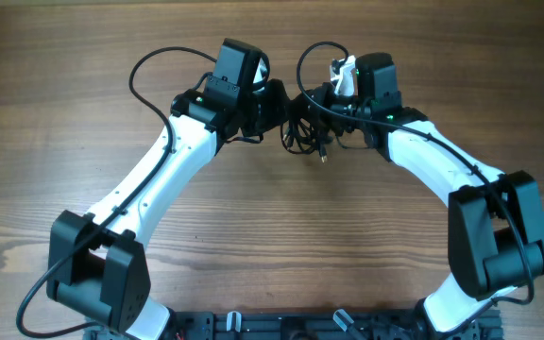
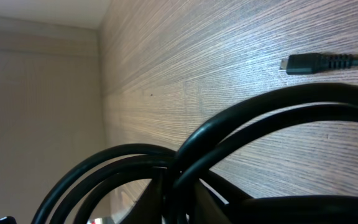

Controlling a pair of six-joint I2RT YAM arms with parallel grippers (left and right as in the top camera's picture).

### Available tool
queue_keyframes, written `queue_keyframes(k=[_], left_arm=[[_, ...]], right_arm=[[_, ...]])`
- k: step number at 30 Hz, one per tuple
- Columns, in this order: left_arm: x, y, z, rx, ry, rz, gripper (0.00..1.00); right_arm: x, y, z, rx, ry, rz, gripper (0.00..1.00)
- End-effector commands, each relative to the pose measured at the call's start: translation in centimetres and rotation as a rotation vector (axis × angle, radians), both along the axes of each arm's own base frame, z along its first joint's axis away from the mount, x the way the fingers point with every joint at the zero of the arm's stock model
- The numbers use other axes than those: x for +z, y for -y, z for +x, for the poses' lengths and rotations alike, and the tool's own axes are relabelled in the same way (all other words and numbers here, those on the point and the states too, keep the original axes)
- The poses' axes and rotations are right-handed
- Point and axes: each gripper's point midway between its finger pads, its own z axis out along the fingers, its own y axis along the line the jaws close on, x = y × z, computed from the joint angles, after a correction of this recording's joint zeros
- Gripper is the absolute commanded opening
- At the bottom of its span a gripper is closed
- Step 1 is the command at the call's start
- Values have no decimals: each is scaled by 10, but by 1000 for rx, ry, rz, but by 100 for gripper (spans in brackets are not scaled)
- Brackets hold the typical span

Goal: Untangle cables

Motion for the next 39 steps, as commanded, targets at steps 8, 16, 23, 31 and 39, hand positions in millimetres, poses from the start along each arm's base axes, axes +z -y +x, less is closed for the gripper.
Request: queue_keyframes(k=[8,16,23,31,39], left_arm=[[10,3,2,-22,34,-14,4],[9,2,2,-17,35,-8,4],[4,-2,-2,-11,8,15,4],[-12,-20,-8,-1,-12,130,4],[-38,-82,-12,93,-18,480,6]], right_arm=[[58,46,14,18,93,156,4],[109,126,7,62,113,385,4],[116,195,17,-64,170,392,4],[97,249,22,-218,200,304,4],[6,256,2,-363,-68,-29,4]])
